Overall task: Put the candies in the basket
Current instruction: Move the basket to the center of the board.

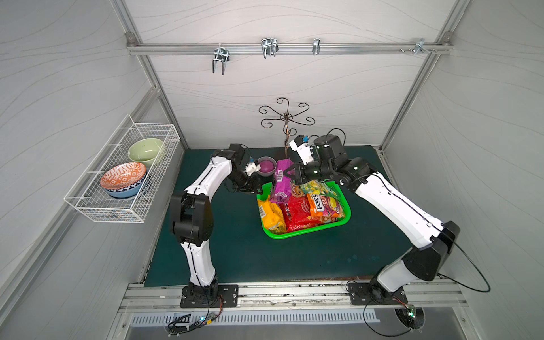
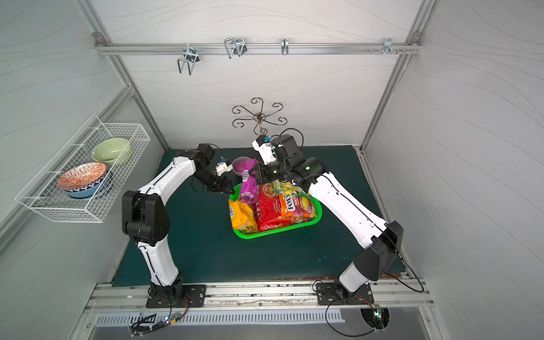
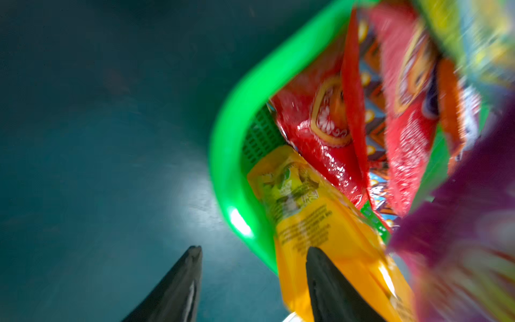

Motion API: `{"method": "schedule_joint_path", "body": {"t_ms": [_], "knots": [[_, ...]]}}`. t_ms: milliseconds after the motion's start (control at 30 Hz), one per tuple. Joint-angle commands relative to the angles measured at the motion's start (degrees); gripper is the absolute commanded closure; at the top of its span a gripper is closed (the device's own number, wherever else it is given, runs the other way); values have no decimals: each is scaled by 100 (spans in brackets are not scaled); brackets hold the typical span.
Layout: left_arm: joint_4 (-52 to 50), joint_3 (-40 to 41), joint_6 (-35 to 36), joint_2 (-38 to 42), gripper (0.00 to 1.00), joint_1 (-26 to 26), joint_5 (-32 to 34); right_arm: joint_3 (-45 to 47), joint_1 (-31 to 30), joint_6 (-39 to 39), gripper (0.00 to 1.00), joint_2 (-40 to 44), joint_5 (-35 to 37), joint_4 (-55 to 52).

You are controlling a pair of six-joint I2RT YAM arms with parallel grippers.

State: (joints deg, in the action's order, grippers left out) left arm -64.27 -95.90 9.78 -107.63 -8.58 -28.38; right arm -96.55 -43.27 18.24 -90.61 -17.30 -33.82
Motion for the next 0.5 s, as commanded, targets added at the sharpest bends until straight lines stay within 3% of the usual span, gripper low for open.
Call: {"method": "schedule_joint_path", "body": {"t_ms": [0,333,467], "knots": [[130,-231,-134,431,37,339,-267,-424,-74,123,100,-91,83,931],[354,259,-341,429,37,320,-738,-1061,-77,178,100,-655,327,906],[427,308,-377,446,38,243,-558,-1288,-75,172,100,-841,252,904]]}}
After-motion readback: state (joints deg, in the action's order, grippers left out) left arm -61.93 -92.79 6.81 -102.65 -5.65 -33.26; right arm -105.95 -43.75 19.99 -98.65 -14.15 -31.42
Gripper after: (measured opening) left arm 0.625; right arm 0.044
